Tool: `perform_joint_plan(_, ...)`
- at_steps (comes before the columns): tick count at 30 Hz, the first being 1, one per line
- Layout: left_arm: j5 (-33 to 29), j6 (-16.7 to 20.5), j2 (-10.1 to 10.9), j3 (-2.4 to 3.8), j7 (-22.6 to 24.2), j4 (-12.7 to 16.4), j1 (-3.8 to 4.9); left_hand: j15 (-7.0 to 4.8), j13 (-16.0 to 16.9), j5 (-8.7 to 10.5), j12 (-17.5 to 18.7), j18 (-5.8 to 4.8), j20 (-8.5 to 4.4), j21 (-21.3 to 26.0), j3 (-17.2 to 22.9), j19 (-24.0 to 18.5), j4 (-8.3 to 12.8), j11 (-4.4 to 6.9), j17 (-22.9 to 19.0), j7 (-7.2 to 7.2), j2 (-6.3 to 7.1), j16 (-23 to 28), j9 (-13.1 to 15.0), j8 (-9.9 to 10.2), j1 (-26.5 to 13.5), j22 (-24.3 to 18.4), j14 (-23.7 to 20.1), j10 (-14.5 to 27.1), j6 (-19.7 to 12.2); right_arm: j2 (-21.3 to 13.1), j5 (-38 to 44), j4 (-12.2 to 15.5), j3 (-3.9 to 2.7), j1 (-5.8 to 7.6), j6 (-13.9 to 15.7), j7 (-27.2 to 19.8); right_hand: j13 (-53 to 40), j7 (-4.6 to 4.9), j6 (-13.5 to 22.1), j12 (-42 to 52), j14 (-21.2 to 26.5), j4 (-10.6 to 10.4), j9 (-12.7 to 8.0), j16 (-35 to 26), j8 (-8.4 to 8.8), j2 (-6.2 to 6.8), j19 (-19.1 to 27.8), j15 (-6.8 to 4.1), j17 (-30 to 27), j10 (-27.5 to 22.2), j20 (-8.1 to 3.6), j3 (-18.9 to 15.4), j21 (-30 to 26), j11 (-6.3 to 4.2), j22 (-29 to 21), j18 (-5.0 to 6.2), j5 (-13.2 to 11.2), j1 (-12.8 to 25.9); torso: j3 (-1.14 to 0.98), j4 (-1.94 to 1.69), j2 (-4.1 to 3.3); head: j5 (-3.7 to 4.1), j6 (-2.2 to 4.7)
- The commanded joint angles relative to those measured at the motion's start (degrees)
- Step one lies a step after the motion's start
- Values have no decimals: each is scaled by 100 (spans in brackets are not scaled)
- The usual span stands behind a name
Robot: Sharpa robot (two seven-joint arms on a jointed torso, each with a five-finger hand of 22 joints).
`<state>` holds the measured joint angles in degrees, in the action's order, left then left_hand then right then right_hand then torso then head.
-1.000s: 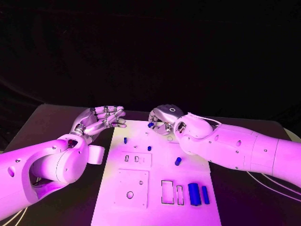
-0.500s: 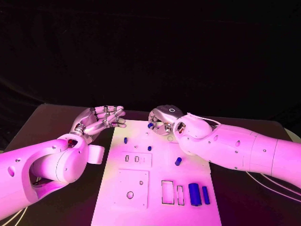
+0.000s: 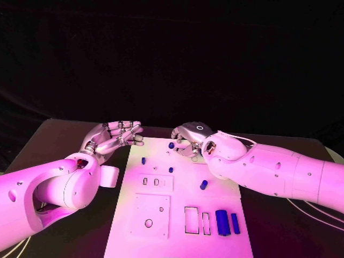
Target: Assemble the parts on the task board
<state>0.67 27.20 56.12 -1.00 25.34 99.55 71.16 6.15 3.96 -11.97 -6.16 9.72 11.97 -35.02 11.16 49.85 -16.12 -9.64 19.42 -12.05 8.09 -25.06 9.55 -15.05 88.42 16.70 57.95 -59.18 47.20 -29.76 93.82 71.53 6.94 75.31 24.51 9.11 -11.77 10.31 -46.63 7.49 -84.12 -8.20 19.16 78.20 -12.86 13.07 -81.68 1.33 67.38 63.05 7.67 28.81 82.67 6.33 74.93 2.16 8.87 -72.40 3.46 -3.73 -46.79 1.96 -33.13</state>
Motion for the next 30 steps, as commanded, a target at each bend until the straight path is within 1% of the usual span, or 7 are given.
perform_joint_plan(1,27,-118,-7,5,27,-2,13,24,-7,29,29,52,3,-21,29,-24,-4,-4,9,-89,26,-24,-6,32,12,5,-19,35,-56,-286,-137,278,-13,17,195,38,-55,-7,-159,136,-150,-14,39,49,-80,-23,-90,10,56,222,-5,-19,74,-33,428,45,40,-96,-5,21,10,-12,3)
perform_joint_plan(7,27,-126,-6,4,24,-26,13,25,-6,30,33,51,4,-27,31,-29,-3,-5,12,-88,26,-24,-6,34,16,9,-22,38,-59,-1037,-957,880,-39,94,313,-13,-329,-90,-482,615,-209,6,116,189,-221,37,-266,-98,258,814,-87,-54,233,-176,689,-14,215,-171,-5,80,20,-7,38)
perform_joint_plan(12,27,-134,-10,4,22,-42,12,25,-6,30,35,51,4,-31,33,-33,-1,-4,13,-86,26,-24,-7,35,19,11,-25,40,-60,-1637,-1674,1273,-56,170,-46,6,-1319,-244,-506,1868,-304,-87,199,433,-325,207,-436,-246,669,1261,-242,-500,389,-353,945,-75,360,-12,-18,130,27,-14,58)
perform_joint_plan(14,27,-138,-13,4,21,-45,12,25,-6,30,35,51,4,-31,33,-33,-1,-4,13,-86,26,-24,-7,35,19,11,-25,40,-60,-1798,-1838,1343,-59,188,-240,43,-4616,-216,-295,5199,-404,-262,342,759,-493,87,-570,-226,1270,1157,-237,-877,509,-306,1147,-124,442,-47,-32,149,29,-10,60)
perform_joint_plan(16,27,-143,-16,4,19,-44,12,25,-6,30,35,51,4,-31,33,-33,-1,-4,13,-86,26,-24,-7,35,19,11,-25,40,-60,-1940,-1953,1372,-60,203,-480,105,-5696,-165,-120,6281,-455,-406,446,914,-654,46,-635,-160,1590,1252,-171,-1136,566,-254,1245,-146,458,-181,-39,158,29,-17,52)
perform_joint_plan(20,27,-150,-20,3,15,-44,12,25,-6,30,35,51,4,-31,33,-33,-1,-4,13,-86,26,-24,-7,35,19,11,-25,40,-60,-2030,-1940,1350,-59,208,-681,168,-6347,-124,56,6930,-518,-561,498,1052,-745,-8,-691,-107,1914,1552,-125,-1400,613,-198,1322,-165,463,-282,-61,163,16,-19,51)
perform_joint_plan(30,27,-156,-22,3,9,-51,12,25,-6,29,37,51,4,-38,36,-39,1,-2,17,-81,25,-25,-7,35,24,16,-28,40,-61,-1848,-1812,1130,-47,172,-712,193,-6581,-91,176,7162,-537,-672,531,1095,-826,-68,-773,-74,2015,1650,-93,-1574,683,-166,1431,-195,527,-451,-35,141,19,-19,26)
